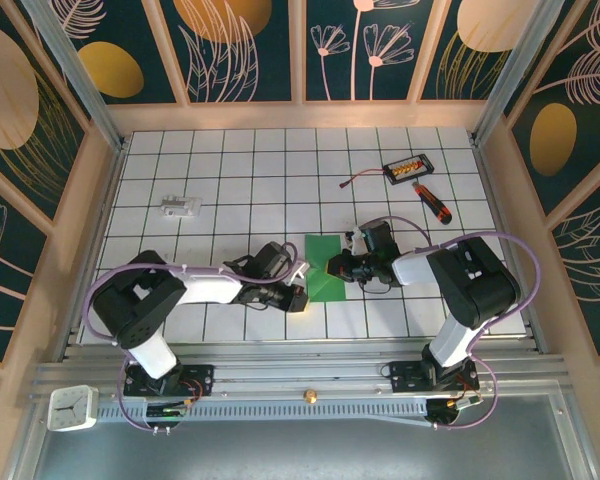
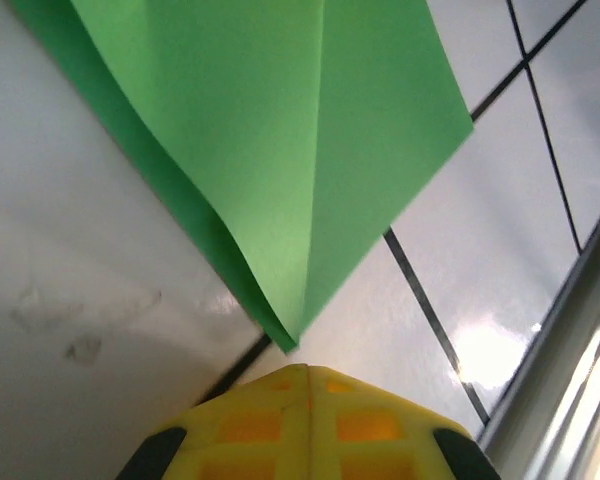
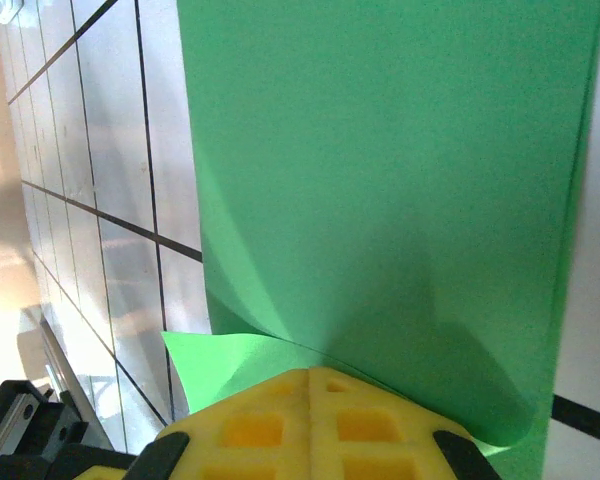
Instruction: Fold a paper plane with a square sheet of paper (pick it up from the middle)
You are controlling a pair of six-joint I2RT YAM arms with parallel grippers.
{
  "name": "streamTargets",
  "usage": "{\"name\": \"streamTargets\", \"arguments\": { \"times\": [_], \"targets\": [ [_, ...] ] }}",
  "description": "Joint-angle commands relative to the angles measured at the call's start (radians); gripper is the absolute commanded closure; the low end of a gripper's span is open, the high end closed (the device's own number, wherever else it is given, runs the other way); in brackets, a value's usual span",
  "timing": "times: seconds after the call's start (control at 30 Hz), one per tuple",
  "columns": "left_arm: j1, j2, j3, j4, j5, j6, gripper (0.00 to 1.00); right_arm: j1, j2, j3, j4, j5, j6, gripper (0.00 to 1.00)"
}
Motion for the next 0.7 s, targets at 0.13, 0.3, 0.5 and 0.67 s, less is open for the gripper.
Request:
{"name": "streamTargets", "arguments": {
  "times": [0.13,0.3,0.5,0.67],
  "targets": [
    [0.027,-0.033,0.020,0.214,0.083,-0.177,1.00,-0.012,0.066,-0.022,-0.121,0.101,-0.039,1.00],
    [0.027,0.045,0.069,0.194,0.077,-0.155,1.00,-0.010,0.066,-0.015,-0.127,0.103,-0.042,1.00],
    [0.027,0.124,0.079,0.162,0.069,-0.119,1.00,-0.011,0.069,-0.011,-0.125,0.101,-0.040,1.00],
    [0.027,0.152,0.066,0.122,0.047,-0.091,1.00,-0.011,0.062,-0.005,-0.129,0.099,-0.039,1.00]
  ]
}}
